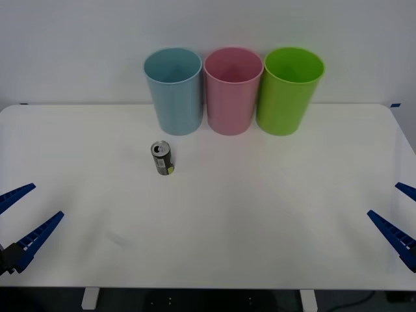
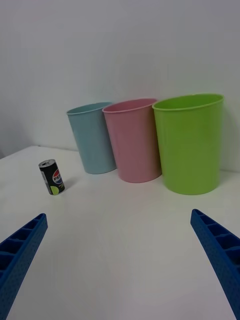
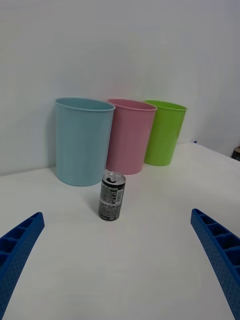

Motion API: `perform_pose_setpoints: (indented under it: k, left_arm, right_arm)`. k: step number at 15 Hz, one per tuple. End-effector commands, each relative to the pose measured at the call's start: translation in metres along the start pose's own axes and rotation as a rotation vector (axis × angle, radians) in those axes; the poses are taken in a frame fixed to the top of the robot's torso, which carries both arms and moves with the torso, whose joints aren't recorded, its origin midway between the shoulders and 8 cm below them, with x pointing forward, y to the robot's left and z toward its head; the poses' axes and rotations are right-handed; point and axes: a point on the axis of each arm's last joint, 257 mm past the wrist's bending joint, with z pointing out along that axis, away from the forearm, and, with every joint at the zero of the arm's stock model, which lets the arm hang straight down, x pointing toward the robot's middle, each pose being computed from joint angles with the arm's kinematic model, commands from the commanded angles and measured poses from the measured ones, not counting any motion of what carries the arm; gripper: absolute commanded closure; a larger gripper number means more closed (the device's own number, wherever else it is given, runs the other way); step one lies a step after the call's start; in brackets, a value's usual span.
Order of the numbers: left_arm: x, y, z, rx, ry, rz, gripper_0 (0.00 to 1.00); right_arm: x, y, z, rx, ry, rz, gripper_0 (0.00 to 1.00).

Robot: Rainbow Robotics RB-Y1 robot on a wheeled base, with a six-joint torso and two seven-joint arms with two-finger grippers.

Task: Grasp the object on the table and drop it into the matching bin: aluminum can to the light blue bin, PET bottle to the pink bin.

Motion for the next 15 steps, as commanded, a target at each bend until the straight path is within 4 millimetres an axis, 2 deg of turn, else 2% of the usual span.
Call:
perform_pose_setpoints:
  k: [1,7,10,15]
  left_arm:
    - [0.000,0.000,0.000,0.000,0.000,0.000,0.00]
    - [-0.002,0.000,0.001,-0.014,-0.033,-0.040,0.00]
    - [0.013,0.003,0.005,-0.035,0.008,-0.038,0.00]
    - [0.044,0.017,0.024,-0.104,0.093,-0.025,0.00]
  right_arm:
    - [0.000,0.000,0.000,0.000,0.000,0.000,0.00]
    - [0.000,0.000,0.000,0.000,0.000,0.000,0.00]
    - [0.000,0.000,0.000,0.000,0.000,0.000,0.00]
    - [0.000,0.000,0.000,0.000,0.000,0.000,0.00]
